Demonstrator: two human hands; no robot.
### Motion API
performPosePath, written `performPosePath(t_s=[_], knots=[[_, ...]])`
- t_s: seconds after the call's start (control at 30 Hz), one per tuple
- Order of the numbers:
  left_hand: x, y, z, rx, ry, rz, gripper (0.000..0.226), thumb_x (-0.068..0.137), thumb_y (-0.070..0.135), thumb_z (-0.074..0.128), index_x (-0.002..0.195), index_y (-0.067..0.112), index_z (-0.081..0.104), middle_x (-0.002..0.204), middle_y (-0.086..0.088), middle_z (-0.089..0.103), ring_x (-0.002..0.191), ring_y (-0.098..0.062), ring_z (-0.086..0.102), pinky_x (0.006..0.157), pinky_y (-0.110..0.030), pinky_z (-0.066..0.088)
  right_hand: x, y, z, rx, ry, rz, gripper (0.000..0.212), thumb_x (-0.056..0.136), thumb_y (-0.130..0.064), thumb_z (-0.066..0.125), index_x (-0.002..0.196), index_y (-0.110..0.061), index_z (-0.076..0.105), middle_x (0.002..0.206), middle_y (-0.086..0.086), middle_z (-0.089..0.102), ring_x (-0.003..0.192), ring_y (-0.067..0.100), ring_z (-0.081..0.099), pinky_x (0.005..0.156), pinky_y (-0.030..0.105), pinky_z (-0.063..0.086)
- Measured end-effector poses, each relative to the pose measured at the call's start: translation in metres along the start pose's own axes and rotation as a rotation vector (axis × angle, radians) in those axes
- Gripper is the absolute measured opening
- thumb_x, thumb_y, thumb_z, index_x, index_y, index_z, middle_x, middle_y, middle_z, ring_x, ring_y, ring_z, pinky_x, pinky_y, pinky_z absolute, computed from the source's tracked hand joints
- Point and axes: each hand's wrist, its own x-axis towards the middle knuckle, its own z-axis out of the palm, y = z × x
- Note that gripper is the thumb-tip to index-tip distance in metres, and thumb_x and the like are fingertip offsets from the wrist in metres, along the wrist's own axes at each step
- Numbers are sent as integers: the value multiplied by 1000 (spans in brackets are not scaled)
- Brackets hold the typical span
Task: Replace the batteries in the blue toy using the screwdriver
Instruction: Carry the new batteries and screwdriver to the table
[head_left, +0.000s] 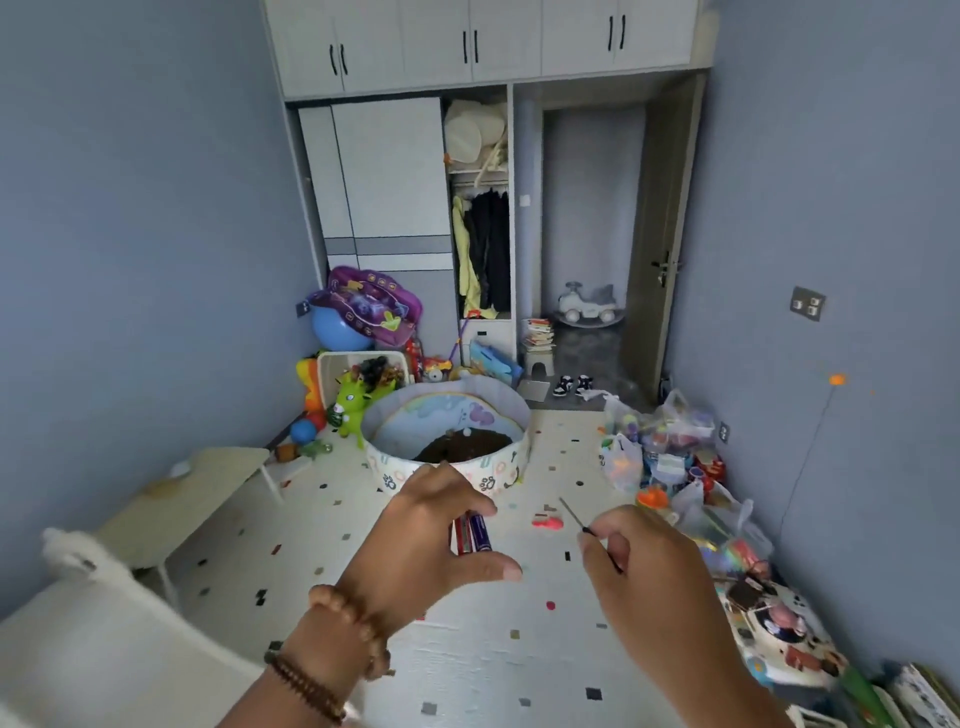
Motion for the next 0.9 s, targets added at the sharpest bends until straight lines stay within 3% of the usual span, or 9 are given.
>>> performPosePath(t_s=[0.1, 0.3, 0.43, 0.63, 0.73, 0.9], knots=[[26, -48, 0, 29, 27, -68, 67, 58, 81, 66, 99, 28, 73, 93, 15, 60, 91, -3, 51, 76, -8, 40, 53, -4, 45, -2, -43, -47, 16, 92, -27, 70, 78, -24, 63, 64, -15, 45, 60, 3, 47, 53, 20, 34], [88, -166, 10, 75, 53, -130, 67, 61, 82, 64, 102, 30, 72, 95, 14, 59, 93, -7, 52, 78, -28, 52, 160, -20, 141, -1, -69, -129, 12, 94, -31, 66, 85, -23, 66, 71, -11, 52, 64, 10, 52, 57, 27, 44], [143, -233, 5, 89, 72, -143, 64, 61, 81, 66, 103, 33, 70, 96, 15, 58, 93, -6, 52, 77, -30, 52, 240, -32, 188, -15, -103, -130, 13, 96, -32, 65, 85, -25, 65, 68, -14, 51, 62, 2, 50, 53, 15, 35], [218, -331, -7, 103, 105, -166, 61, 62, 78, 69, 101, 31, 71, 96, 19, 57, 92, -5, 52, 76, -28, 52, 344, -52, 260, 9, -139, -163, 11, 96, -31, 66, 87, -24, 64, 71, -15, 51, 63, -5, 44, 52, 9, 29], [249, -379, -4, 107, 102, -201, 63, 61, 80, 67, 103, 33, 70, 96, 19, 57, 93, -5, 52, 77, -27, 52, 396, -55, 302, 15, -201, -178, 11, 97, -33, 64, 94, -23, 67, 78, -13, 57, 67, -6, 48, 51, 9, 32], [307, -469, 3, 176, 139, -285, 58, 62, 77, 69, 100, 33, 69, 98, 15, 60, 94, -7, 53, 78, -26, 52, 497, -57, 391, 23, -202, -254, 17, 94, -35, 65, 80, -26, 64, 70, -13, 60, 65, 5, 56, 54, 16, 43]])
